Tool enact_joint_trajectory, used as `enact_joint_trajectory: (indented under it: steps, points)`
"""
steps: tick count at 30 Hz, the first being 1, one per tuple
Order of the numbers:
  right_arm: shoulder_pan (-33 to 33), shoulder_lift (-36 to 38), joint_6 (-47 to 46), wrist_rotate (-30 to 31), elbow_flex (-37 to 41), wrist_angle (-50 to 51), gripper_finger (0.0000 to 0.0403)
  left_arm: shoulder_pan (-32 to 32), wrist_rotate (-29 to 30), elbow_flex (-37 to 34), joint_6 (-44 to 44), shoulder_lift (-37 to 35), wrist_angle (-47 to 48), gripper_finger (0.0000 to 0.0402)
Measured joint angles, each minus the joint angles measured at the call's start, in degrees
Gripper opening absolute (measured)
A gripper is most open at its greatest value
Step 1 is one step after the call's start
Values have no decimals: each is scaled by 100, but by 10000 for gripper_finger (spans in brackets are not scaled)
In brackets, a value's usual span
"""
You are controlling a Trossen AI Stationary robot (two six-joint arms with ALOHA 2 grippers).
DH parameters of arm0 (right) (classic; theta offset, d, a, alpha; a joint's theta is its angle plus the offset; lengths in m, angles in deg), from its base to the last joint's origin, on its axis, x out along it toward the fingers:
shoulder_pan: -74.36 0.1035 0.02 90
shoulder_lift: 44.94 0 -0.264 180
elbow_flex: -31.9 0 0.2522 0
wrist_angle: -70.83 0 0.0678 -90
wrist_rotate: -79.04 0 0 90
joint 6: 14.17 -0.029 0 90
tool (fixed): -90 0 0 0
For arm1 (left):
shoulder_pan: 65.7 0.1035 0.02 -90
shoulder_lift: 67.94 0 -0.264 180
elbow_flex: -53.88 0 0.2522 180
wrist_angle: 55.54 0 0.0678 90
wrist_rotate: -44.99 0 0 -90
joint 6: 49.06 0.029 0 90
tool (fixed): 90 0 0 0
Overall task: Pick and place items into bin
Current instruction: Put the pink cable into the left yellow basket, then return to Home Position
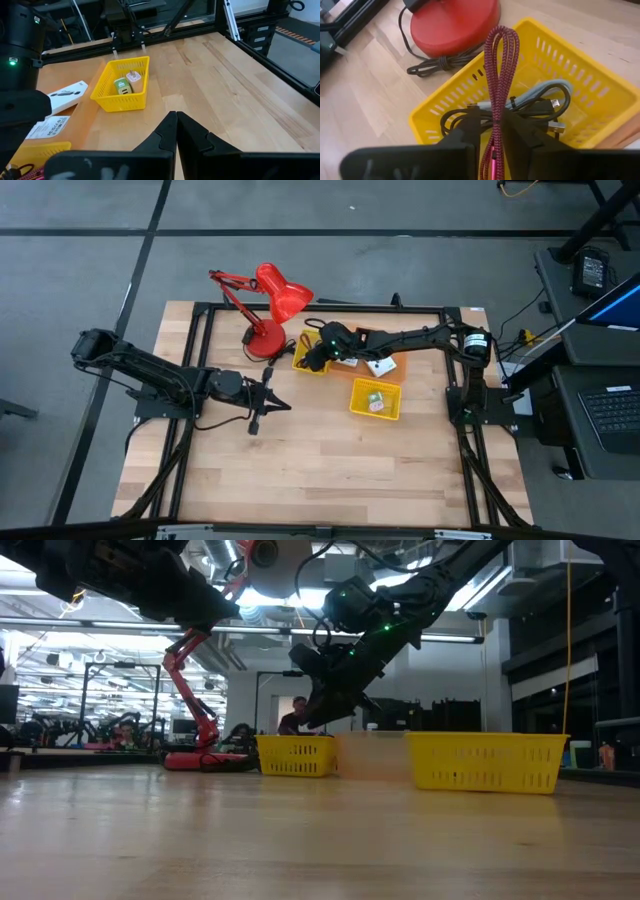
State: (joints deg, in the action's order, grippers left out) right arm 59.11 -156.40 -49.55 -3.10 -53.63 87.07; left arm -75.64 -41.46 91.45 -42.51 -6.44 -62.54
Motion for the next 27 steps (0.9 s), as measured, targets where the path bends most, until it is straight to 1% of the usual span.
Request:
enact_joint_trajectory:
  steps: [5, 10, 16, 20, 24, 27]
  points:
    - [-2, 0, 165, 0, 0, -7, 68, 0, 0, 0, 0, 0, 1, 3]
    - [9, 111, 473, -3, -8, -43, 71, 0, 0, 0, 0, 0, 8, 6]
    - [159, 409, 1160, 14, -171, -101, 70, 0, 3, 0, 9, 0, 45, 8]
    - [404, 680, 1634, -1, -201, -38, 50, 0, 5, 0, 20, 0, 57, 6]
    - [674, 951, 2096, 5, -205, 194, 10, 0, 9, 2, 54, 0, -51, 7]
    - [919, 1136, 2404, 263, -205, 423, 7, 0, 33, 2, 325, -4, -91, 8]
